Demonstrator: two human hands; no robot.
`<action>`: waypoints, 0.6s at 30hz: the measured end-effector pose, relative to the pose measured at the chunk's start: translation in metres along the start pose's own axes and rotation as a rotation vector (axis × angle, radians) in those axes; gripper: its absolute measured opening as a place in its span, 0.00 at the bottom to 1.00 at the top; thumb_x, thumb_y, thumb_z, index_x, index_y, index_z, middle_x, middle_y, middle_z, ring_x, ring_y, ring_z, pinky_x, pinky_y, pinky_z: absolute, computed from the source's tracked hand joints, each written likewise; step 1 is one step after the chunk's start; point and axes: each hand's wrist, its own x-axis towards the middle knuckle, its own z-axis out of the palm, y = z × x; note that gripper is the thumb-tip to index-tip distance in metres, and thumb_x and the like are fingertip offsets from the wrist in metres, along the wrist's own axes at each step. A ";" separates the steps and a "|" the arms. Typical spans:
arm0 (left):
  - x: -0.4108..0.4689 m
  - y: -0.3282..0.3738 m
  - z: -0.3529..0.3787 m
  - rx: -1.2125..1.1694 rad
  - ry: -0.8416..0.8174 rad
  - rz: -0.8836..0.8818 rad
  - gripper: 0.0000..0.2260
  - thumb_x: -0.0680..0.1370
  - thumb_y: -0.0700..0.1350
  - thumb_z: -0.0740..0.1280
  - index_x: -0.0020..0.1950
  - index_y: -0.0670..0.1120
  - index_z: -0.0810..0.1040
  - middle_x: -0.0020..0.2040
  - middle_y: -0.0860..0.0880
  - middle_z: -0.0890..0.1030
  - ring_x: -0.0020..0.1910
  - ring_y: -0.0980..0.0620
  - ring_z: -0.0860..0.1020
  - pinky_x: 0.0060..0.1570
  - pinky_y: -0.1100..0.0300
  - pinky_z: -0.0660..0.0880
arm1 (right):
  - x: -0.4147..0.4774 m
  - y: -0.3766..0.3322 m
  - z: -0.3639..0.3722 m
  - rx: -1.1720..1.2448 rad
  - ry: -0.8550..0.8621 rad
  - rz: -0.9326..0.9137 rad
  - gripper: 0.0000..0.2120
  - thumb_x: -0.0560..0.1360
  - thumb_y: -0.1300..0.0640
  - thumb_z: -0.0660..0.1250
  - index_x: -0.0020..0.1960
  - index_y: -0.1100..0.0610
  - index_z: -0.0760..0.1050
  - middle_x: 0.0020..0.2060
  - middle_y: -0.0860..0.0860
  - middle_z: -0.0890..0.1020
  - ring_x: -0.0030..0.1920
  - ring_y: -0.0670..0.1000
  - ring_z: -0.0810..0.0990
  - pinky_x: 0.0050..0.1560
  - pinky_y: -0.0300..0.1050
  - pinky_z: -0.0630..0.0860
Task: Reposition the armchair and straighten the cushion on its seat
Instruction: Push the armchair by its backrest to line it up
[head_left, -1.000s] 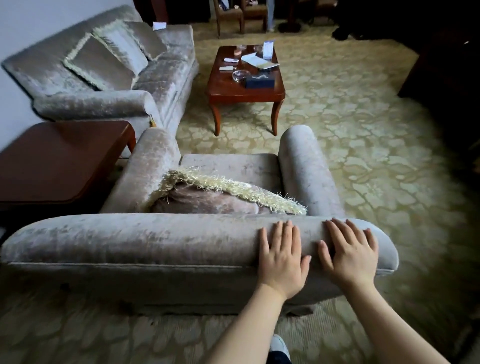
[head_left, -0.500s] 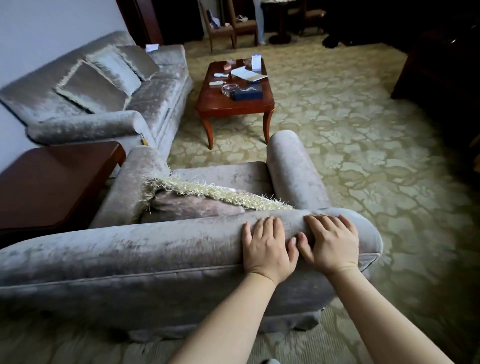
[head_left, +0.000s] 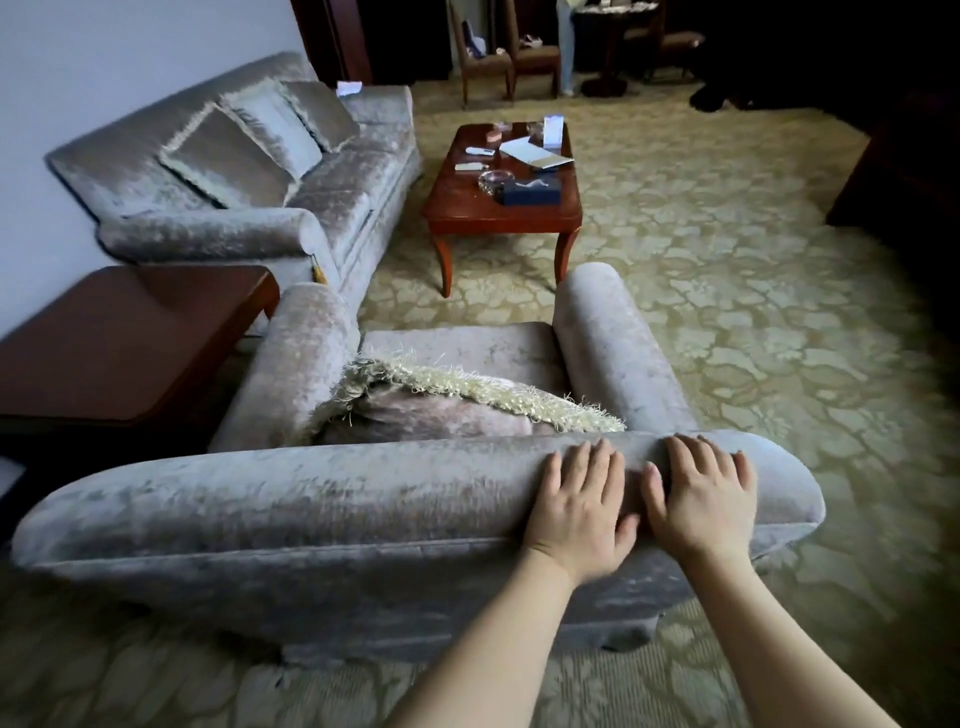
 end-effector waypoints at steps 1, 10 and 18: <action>-0.008 -0.014 -0.002 -0.002 0.020 0.002 0.28 0.69 0.59 0.59 0.64 0.45 0.76 0.65 0.46 0.76 0.63 0.49 0.75 0.59 0.51 0.74 | -0.003 -0.018 0.000 0.006 -0.029 -0.016 0.25 0.72 0.45 0.54 0.51 0.63 0.78 0.50 0.61 0.82 0.52 0.62 0.79 0.59 0.60 0.68; -0.145 -0.219 -0.028 0.063 0.118 -0.405 0.27 0.69 0.52 0.58 0.61 0.37 0.76 0.61 0.38 0.77 0.61 0.39 0.75 0.62 0.42 0.70 | -0.052 -0.253 0.040 0.065 -0.267 -0.501 0.33 0.71 0.37 0.54 0.60 0.64 0.74 0.57 0.62 0.79 0.56 0.63 0.77 0.58 0.62 0.71; -0.159 -0.296 -0.020 0.032 0.211 -0.364 0.28 0.68 0.56 0.58 0.57 0.37 0.79 0.56 0.39 0.80 0.56 0.41 0.79 0.60 0.46 0.65 | -0.050 -0.311 0.072 0.013 -0.246 -0.569 0.35 0.71 0.35 0.53 0.59 0.64 0.75 0.54 0.62 0.80 0.51 0.63 0.78 0.54 0.60 0.74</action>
